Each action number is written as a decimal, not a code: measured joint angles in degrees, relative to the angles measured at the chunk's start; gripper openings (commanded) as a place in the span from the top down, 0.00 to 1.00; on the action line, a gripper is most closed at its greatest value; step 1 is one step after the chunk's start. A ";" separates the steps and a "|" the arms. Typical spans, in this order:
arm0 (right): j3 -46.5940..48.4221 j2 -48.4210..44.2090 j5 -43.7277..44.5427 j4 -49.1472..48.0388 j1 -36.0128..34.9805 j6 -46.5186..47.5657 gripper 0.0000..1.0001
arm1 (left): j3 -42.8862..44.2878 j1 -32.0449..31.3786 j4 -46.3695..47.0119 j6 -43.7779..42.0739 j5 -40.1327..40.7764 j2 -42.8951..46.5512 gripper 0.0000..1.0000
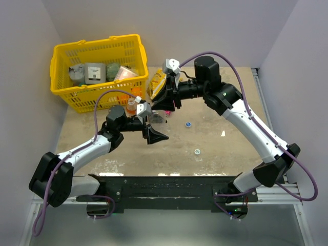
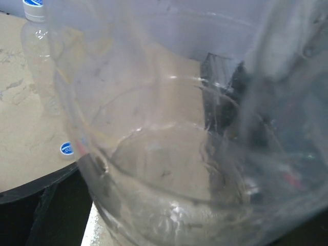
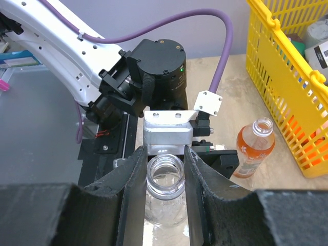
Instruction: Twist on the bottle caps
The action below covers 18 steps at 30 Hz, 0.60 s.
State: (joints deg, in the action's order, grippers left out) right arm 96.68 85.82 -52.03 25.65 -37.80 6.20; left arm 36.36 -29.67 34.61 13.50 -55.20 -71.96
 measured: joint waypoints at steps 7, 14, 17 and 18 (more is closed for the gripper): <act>0.00 0.00 0.46 -0.52 -0.07 0.02 0.93 | 0.00 -0.04 1.18 0.48 -0.44 -0.20 0.30; 0.00 -0.02 3.54 1.16 -0.07 0.61 0.45 | -0.92 -0.02 -0.66 0.13 0.04 0.94 0.46; 0.83 -0.02 7.10 3.91 0.37 2.40 0.35 | -1.68 0.09 -4.76 -2.03 0.87 2.27 0.58; 1.62 -0.02 8.46 5.22 0.92 3.19 0.32 | -1.84 0.24 -6.29 -2.78 1.20 2.73 0.61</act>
State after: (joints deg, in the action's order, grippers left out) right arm 98.30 85.80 -43.57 30.87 -36.88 9.39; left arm 34.52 -29.43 28.32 10.72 -54.00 -69.23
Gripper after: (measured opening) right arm 0.601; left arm 0.688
